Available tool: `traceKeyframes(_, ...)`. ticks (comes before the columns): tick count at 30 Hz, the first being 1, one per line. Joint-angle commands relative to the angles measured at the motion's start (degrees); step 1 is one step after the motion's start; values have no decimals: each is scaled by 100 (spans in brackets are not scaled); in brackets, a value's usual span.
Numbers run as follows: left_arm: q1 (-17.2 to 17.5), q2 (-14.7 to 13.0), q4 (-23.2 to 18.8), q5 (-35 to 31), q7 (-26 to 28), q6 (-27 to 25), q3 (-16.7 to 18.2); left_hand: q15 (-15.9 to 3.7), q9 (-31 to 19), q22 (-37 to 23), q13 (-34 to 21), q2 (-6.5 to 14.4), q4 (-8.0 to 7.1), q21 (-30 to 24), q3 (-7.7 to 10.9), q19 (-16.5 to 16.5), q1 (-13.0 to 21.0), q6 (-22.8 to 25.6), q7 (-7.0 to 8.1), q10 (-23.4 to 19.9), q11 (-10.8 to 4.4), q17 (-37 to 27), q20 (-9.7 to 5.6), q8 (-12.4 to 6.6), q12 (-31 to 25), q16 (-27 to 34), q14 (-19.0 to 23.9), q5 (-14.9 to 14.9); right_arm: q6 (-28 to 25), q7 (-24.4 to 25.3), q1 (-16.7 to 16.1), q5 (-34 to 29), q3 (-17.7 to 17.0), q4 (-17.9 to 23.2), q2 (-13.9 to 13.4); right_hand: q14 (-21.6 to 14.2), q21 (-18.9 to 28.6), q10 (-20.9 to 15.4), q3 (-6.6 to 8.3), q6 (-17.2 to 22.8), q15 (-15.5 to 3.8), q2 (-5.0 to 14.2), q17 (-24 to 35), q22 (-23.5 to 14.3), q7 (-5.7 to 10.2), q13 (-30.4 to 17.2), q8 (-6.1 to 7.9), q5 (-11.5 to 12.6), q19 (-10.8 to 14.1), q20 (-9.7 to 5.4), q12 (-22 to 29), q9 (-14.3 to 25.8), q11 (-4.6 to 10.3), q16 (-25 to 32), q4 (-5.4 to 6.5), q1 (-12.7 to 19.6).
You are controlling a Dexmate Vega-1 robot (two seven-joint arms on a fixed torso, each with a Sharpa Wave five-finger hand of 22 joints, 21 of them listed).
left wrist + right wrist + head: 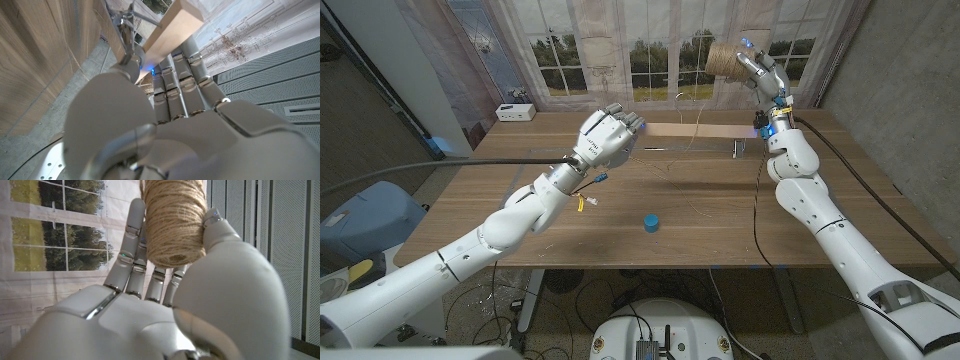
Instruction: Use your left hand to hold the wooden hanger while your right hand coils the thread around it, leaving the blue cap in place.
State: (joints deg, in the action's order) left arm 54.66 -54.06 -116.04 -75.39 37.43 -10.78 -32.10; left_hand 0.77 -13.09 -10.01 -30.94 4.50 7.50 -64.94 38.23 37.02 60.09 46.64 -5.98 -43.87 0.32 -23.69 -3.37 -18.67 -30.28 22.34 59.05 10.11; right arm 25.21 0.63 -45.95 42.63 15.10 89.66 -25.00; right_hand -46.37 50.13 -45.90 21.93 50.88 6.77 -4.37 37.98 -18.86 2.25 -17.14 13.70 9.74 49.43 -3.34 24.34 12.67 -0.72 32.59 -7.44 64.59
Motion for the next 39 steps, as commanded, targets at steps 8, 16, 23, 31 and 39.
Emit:
traceKeyframes(8,61,-10,-92,-73,298,-119,100,-1389,-930,-31,-728,513,-45,-44,123,-44,343,529,486,-651,-588,-20,-622,-50,-9,17,1134,27,-37,550,-198,-23,-225,-402,92,-1894,107,-444,180,416,-1990,1383,43,10,-345,-280,-19,29,-378,-792,33,14,-182,-51,-71,1388)
traceKeyframes(16,42,40,-83,-126,382,-233,147,-1389,-940,-31,-731,511,-40,-61,126,-52,333,523,498,-663,-599,-23,-626,-47,5,-4,1143,27,63,537,-252,20,-209,-681,210,-1905,149,-445,181,422,-1989,1382,57,25,-337,-284,-30,29,-393,-792,28,17,-188,-69,-71,1390)
traceKeyframes(23,-50,160,44,-161,466,-378,155,-1389,-941,-31,-755,511,-36,-75,131,-60,326,532,492,-666,-593,-30,-628,-46,8,-21,1149,27,246,428,-450,177,-205,-886,375,-1915,191,-453,183,429,-1989,1380,71,41,-341,-283,-40,28,-406,-791,24,19,-196,-85,-72,1393)
traceKeyframes(31,-285,438,334,-68,548,-531,65,-1389,-944,-31,-750,511,-32,-90,136,-66,319,531,493,-682,-598,-34,-627,-42,22,-38,1156,27,541,190,-662,293,-136,-1114,582,-1928,232,-453,184,431,-1989,1379,86,59,-352,-290,-52,27,-423,-788,21,22,-192,-101,-72,1394)
traceKeyframes(39,-451,534,497,-59,500,-674,-37,-1389,-948,-30,-772,510,-27,-105,141,-73,312,529,499,-671,-597,-48,-628,-37,32,-48,1167,26,677,31,-857,352,-63,-1188,671,-1938,273,-454,186,428,-1988,1379,101,78,-351,-299,-65,27,-446,-787,19,24,-189,-118,-70,1394)
